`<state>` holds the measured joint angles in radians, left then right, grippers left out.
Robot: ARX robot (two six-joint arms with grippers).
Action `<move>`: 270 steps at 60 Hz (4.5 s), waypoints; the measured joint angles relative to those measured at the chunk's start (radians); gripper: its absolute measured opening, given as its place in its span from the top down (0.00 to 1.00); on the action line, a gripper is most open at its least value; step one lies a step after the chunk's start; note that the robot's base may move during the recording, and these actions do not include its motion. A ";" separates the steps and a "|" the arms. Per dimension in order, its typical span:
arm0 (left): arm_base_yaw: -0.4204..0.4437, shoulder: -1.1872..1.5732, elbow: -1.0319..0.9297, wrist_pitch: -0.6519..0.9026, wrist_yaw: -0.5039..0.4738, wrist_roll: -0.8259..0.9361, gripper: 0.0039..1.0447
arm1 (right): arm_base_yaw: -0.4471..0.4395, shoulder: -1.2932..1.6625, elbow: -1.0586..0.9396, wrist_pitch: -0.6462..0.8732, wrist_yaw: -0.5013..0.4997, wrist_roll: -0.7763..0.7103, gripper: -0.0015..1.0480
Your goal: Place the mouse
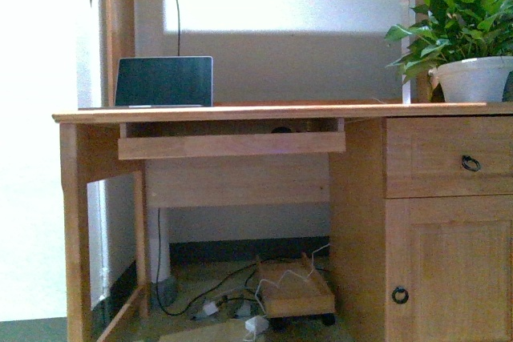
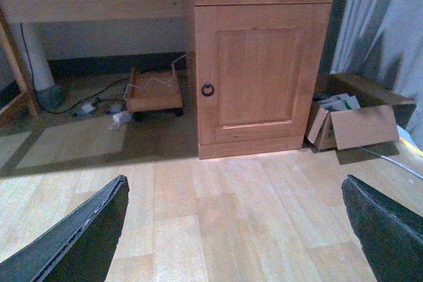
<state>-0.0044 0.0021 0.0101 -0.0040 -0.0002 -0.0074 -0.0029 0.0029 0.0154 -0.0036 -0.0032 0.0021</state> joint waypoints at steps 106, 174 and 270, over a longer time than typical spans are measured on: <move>0.000 0.000 0.000 0.000 0.000 0.000 0.07 | 0.000 0.000 0.000 0.000 0.000 0.000 0.07; 0.000 0.000 0.000 0.000 0.000 0.000 0.07 | 0.000 0.000 0.000 0.000 0.000 0.000 0.07; 0.136 1.775 0.467 1.098 0.369 1.384 0.07 | 0.000 0.000 0.000 0.000 0.000 0.000 0.07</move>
<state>0.1314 1.7775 0.4770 1.0939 0.3691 1.3769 -0.0029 0.0029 0.0154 -0.0036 -0.0032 0.0025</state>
